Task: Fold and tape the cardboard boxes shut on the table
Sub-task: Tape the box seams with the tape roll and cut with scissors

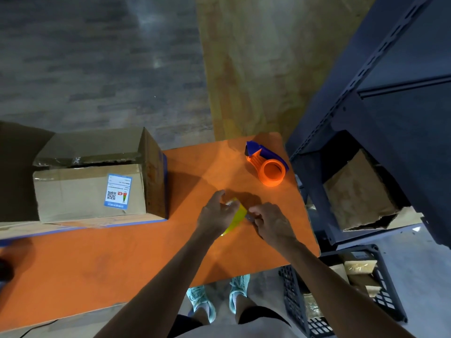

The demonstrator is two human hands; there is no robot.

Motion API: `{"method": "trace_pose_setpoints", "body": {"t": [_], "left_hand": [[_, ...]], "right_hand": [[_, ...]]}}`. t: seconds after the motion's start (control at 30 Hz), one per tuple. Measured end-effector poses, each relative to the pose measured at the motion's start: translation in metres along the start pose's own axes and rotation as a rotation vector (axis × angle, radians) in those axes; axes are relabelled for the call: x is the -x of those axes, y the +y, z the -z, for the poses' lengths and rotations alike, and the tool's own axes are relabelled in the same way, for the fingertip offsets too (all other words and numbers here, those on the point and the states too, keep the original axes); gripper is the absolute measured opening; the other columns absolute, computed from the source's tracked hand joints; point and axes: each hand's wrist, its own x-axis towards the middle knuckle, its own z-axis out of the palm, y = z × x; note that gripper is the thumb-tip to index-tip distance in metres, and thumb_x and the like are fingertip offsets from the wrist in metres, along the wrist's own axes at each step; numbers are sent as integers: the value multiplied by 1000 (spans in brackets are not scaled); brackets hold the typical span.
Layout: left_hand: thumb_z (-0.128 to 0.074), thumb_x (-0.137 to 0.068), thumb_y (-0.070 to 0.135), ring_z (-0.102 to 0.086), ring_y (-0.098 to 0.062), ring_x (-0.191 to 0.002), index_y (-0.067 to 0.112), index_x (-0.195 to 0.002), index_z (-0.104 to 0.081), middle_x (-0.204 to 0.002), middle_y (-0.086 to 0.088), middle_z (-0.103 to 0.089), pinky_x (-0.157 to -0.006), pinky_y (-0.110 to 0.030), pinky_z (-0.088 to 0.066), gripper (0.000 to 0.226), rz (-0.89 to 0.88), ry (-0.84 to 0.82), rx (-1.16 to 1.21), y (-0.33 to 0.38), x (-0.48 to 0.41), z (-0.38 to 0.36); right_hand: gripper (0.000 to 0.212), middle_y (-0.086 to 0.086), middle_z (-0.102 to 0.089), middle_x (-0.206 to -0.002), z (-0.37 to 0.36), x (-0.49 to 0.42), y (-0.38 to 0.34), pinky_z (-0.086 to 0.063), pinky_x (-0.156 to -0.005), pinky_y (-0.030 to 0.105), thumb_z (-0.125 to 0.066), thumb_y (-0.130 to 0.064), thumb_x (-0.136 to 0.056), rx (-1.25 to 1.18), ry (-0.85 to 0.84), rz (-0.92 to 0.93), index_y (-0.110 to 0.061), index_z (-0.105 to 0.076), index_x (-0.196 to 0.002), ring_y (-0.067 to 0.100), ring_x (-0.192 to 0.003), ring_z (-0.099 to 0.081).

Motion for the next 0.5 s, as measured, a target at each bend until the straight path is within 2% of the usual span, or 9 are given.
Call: {"method": "trace_pose_setpoints", "body": {"t": [0.13, 0.23, 0.33, 0.5], "left_hand": [[-63, -98, 44, -59, -30, -122, 26, -151, -42, -137, -6, -61, -100, -45, -48, 60, -178, 0, -119, 1, 8, 0], [-67, -97, 36, -51, -24, -133, 22, -151, -43, -144, -5, -55, -107, -42, -43, 60, -233, 48, -132, 1, 10, 2], [-64, -99, 37, -47, -21, -137, 22, -152, -42, -150, -2, -51, -105, -34, -40, 59, -271, 26, -116, -3, 12, 3], [-64, -98, 44, -54, -18, -129, 28, -151, -43, -145, 3, -56, -95, -31, -45, 59, -326, 34, -92, -26, 11, -2]], "right_hand": [[36, 3, -57, -130, 1, 4, 3, -39, -108, 34, -58, -7, -98, -3, 20, -3, -18, -61, -132, 20, -127, -47], [36, 1, -56, -131, 1, 7, 5, -38, -108, 34, -57, -11, -98, 10, 17, -6, -21, -61, -133, 19, -127, -46], [36, 0, -55, -131, -1, 10, 6, -37, -107, 33, -57, -13, -99, 21, 23, 3, -22, -60, -133, 19, -126, -44], [34, -1, -56, -128, -15, 12, 12, -36, -106, 37, -60, -16, -97, 57, 110, 54, -23, -62, -131, 20, -124, -45]]}}
